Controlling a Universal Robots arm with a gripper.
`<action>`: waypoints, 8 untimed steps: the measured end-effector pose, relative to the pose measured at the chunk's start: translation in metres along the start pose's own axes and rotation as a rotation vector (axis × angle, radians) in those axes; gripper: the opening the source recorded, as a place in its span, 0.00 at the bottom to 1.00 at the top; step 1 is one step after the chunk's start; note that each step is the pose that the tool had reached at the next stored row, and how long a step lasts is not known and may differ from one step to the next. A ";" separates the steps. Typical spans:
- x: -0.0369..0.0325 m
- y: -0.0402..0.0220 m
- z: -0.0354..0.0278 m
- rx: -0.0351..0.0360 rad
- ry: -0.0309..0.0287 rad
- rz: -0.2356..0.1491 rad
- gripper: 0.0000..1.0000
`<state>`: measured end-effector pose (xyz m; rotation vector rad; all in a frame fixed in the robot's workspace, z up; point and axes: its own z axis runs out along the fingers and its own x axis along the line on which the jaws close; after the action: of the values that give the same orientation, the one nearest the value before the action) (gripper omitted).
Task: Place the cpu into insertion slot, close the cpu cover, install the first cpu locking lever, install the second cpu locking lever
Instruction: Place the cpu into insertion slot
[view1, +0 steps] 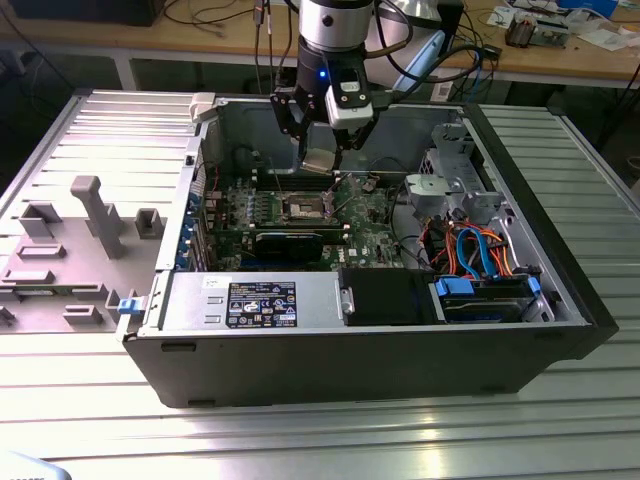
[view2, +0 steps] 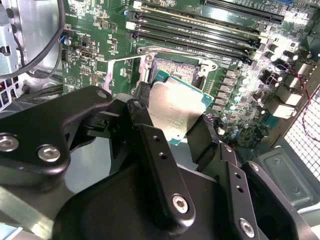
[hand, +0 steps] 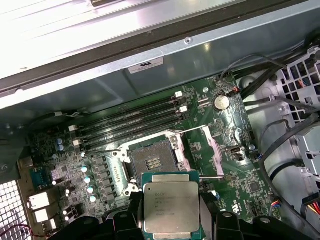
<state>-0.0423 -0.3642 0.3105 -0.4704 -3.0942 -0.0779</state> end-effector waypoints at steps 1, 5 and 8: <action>0.0000 0.0000 0.0000 -0.0001 0.0000 0.001 0.55; 0.0000 0.0000 0.0000 -0.0001 -0.0001 0.003 0.55; 0.0000 0.0000 0.0000 -0.0001 -0.0002 0.004 0.55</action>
<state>-0.0423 -0.3642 0.3105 -0.4772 -3.0932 -0.0780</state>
